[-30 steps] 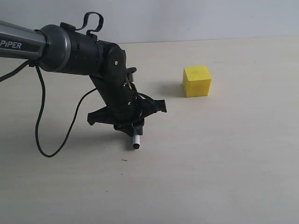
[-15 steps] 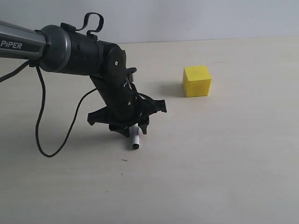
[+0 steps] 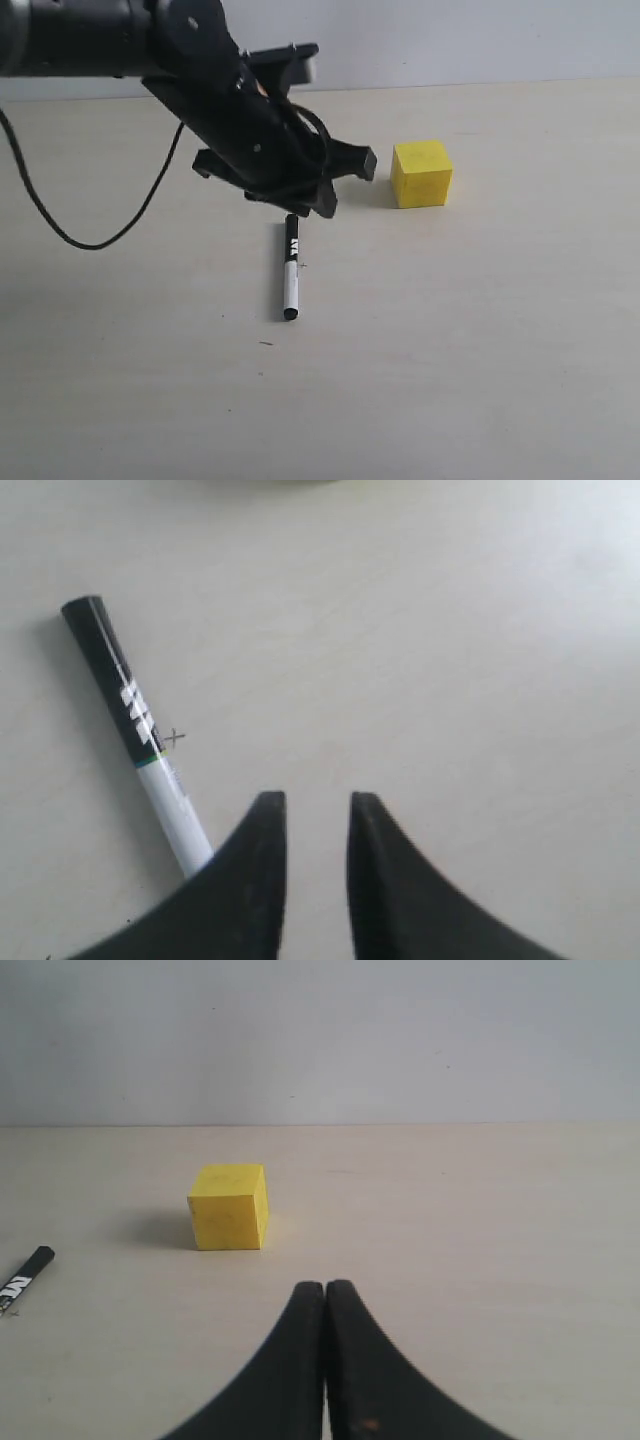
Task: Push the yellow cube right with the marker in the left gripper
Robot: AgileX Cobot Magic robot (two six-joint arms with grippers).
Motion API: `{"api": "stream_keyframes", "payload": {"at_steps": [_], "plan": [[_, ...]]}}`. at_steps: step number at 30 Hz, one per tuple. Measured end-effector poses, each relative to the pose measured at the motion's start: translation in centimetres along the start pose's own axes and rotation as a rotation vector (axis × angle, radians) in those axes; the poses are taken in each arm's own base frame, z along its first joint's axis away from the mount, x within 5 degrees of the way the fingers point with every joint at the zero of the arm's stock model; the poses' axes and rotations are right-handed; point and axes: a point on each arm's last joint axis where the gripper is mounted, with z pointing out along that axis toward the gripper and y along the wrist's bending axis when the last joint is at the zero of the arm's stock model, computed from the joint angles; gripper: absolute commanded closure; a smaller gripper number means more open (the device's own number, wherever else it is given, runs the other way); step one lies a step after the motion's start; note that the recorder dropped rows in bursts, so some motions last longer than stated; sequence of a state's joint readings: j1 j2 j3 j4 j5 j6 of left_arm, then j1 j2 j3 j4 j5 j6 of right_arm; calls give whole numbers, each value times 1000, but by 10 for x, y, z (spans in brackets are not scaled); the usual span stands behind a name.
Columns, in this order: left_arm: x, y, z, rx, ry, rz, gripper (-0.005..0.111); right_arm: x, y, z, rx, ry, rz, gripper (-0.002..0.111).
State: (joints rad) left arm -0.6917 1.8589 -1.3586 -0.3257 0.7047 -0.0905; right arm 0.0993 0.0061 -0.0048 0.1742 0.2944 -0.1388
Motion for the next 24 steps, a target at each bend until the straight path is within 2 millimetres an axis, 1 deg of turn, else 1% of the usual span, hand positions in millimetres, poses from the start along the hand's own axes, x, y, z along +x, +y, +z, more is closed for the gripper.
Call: {"api": "stream_keyframes", "payload": {"at_steps": [2,4,7,8,9,10,11,13,14,17,20,24], "plan": [[4,-4,-20,30,-49,36,107,0,0,0,0,0,0,108],[13,-6,-37,61,-106,75,107,0,0,0,0,0,0,108],[33,-7,-68,112,-244,110,107,0,0,0,0,0,0,108],[45,-4,-75,127,-284,115,107,0,0,0,0,0,0,108],[52,-3,-88,138,-349,120,107,0,0,0,0,0,0,108],[63,0,-94,144,-382,114,107,0,0,0,0,0,0,108],[74,3,-108,146,-448,125,107,0,0,0,0,0,0,108],[95,9,-119,147,-485,127,107,0,0,0,0,0,0,108],[110,13,-126,150,-505,131,107,0,0,0,0,0,0,108],[137,19,-139,166,-532,138,107,0,0,0,0,0,0,108],[154,22,-151,183,-567,154,107,0,0,0,0,0,0,108],[163,22,-163,206,-609,165,107,0,0,0,0,0,0,108]]}}
